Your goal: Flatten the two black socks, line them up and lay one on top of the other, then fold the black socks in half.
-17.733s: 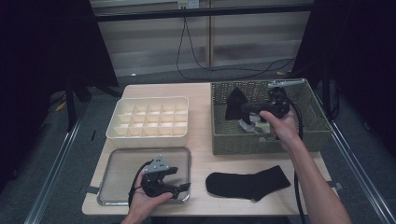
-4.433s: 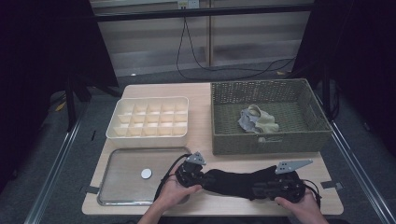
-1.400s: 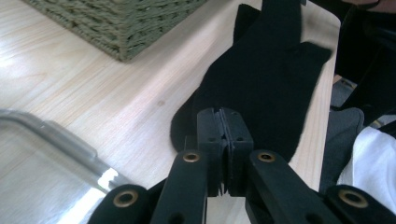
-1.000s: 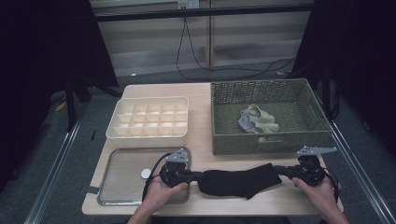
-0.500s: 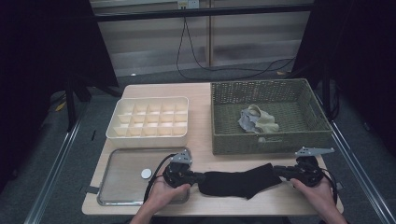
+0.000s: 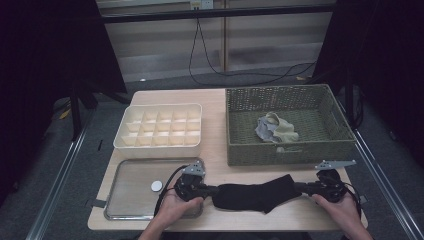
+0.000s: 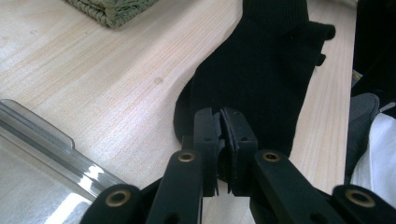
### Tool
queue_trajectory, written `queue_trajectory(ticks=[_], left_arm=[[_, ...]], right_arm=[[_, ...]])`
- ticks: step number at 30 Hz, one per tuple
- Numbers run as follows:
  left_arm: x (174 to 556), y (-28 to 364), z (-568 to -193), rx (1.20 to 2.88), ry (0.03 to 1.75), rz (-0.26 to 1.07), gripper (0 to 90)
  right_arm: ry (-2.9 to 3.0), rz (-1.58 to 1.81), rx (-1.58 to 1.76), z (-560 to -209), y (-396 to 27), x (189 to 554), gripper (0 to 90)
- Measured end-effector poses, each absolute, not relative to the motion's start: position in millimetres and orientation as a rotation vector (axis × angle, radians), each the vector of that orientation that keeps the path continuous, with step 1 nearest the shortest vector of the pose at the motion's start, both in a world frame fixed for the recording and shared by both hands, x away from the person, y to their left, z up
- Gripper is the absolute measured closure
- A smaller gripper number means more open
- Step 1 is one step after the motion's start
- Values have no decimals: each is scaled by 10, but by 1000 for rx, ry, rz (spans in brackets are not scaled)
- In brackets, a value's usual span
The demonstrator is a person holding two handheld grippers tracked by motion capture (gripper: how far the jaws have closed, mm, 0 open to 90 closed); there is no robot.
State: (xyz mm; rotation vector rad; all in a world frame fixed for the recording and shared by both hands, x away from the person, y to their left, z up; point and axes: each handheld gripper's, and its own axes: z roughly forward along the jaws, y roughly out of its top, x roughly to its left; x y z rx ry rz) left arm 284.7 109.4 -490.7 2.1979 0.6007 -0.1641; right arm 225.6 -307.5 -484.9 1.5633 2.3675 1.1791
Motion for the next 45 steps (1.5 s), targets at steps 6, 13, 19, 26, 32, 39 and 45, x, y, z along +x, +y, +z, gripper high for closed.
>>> queue_trajectory(ticks=[6,13,19,26,32,39,45], left_arm=[[2833,1059,-4896,2201,586,-165,860],[2829,1005,-4894,2199,580,-160,858],[2868,1011,-4841,2146,623,-133,711],[2860,824,-4780,2132,591,-145,614],[2847,608,-4810,2171,552,-190,537],[2864,286,-4870,2185,513,-217,623],[2838,146,-4920,2204,501,-239,636]], right_arm=[[2327,1215,1567,-4800,-3136,2249,884],[2330,1170,1590,-4852,-3164,2244,881],[2336,1141,1596,-4894,-3162,2270,838],[2327,1161,1603,-4900,-3151,2271,708],[2328,1163,1608,-4917,-3139,2314,586],[2332,1139,1609,-4953,-3113,2382,589],[2344,1123,1586,-4952,-3072,2359,611]])
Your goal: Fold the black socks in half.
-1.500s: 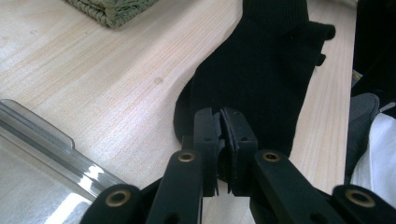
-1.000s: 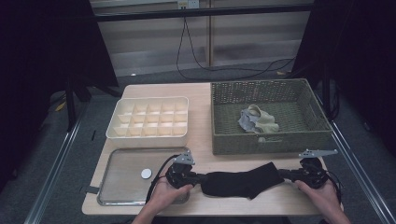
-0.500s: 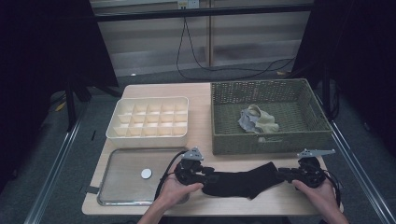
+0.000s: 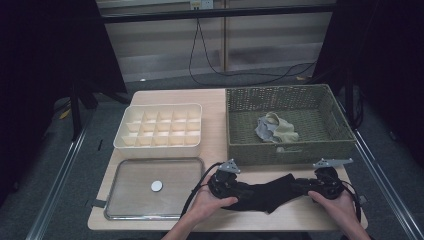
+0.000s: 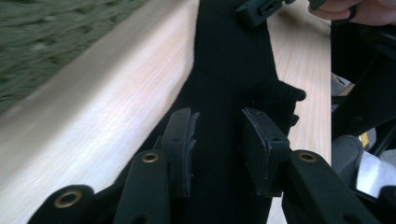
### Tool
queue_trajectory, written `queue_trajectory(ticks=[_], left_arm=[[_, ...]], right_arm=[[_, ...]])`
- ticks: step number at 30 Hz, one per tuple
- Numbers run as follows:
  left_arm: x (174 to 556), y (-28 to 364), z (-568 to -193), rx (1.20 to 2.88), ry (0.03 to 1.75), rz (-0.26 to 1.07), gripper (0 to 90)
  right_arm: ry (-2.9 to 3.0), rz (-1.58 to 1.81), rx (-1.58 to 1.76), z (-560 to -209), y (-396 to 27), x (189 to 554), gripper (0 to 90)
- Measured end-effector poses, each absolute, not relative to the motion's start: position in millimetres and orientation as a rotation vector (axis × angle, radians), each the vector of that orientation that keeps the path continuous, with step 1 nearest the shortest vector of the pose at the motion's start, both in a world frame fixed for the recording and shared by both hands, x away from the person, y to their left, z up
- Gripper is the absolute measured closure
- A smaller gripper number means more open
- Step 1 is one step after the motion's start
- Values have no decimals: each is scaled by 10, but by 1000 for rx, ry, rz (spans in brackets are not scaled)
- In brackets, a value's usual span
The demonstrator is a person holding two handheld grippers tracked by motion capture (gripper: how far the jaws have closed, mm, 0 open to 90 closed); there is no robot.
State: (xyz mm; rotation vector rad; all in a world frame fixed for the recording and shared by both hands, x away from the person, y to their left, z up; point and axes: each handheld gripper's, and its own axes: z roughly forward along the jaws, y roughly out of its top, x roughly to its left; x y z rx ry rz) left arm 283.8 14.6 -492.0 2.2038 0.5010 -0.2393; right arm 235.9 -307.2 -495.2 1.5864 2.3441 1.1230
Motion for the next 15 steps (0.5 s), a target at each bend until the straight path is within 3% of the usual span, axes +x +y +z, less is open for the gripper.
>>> queue_trajectory(ticks=[15], left_arm=[[2691,-218,-4922,2271,394,-245,653]], right_arm=[[2351,1104,1470,-4977,-3020,2320,652]])
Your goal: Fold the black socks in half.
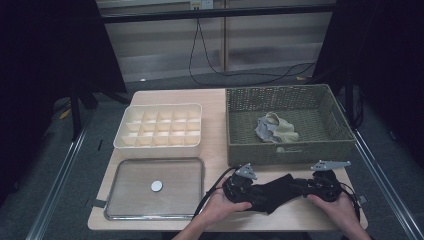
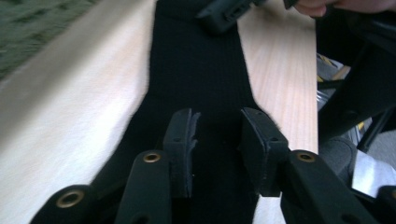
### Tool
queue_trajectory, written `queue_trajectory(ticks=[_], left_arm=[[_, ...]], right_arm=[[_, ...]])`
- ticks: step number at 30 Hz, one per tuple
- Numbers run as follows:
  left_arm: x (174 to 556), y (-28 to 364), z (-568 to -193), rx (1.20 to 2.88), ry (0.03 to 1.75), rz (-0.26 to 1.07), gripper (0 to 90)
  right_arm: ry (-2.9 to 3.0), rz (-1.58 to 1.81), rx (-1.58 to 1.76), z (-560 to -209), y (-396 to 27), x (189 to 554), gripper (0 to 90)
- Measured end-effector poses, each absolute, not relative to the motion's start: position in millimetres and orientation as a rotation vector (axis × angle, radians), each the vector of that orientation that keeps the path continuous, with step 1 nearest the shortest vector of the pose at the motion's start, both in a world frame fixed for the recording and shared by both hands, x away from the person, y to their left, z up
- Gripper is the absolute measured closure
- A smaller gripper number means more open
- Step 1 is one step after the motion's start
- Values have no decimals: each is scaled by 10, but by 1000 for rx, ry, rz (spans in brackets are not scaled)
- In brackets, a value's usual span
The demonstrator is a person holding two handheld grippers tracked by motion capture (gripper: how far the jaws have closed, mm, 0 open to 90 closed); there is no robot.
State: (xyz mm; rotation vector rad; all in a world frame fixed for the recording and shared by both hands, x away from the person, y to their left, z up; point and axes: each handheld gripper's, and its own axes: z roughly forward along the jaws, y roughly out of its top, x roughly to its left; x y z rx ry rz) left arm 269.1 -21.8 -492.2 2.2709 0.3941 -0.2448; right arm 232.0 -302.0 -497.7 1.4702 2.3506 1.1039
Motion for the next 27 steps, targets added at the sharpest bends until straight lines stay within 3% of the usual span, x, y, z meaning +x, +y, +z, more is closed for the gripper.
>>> queue_trajectory(ticks=[18,27], left_arm=[[2663,-208,-4969,2316,345,-201,705],[2637,-199,-4975,2305,350,-198,706]], right_arm=[[2363,1096,1557,-4948,-2998,2367,808],[2327,1195,1594,-4897,-3036,2344,820]])
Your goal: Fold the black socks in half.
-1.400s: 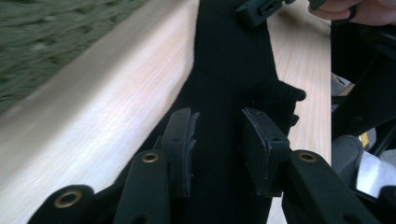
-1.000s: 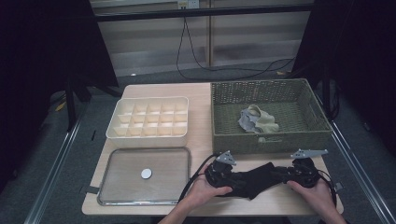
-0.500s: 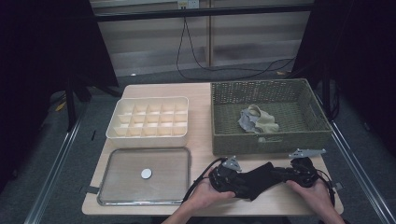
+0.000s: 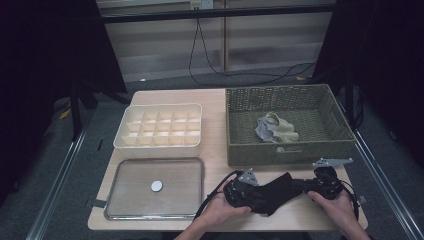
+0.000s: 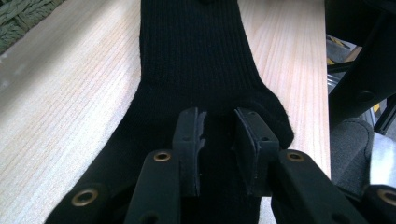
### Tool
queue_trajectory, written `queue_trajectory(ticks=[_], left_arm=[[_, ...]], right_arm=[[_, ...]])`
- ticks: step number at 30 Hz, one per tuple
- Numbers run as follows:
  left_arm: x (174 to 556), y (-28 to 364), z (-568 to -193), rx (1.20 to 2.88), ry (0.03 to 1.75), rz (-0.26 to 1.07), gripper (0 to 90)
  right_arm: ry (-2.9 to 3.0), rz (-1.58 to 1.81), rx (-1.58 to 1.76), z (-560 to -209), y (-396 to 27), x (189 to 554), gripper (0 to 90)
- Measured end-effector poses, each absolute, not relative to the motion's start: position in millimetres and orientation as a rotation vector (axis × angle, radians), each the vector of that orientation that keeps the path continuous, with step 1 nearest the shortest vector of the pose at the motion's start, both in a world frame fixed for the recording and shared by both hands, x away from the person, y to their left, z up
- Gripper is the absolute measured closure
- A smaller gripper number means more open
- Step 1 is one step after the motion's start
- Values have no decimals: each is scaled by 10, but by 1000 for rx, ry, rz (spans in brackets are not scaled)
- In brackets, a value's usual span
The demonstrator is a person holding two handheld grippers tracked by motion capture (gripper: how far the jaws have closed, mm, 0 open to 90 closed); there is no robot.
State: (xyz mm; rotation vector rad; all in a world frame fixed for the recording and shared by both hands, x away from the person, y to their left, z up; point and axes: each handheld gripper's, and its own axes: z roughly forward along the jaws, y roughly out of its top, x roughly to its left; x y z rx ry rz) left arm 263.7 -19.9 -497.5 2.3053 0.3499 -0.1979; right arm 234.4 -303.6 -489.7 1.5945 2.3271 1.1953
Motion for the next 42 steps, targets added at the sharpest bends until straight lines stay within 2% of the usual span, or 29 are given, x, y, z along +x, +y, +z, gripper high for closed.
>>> queue_trajectory(ticks=[15,42], left_arm=[[2639,-217,-4995,2285,348,-179,706],[2726,-380,-4995,2289,349,-128,692]], right_arm=[[2263,1380,1555,-4664,-3048,2294,822],[2233,1550,1395,-4272,-2764,2280,828]])
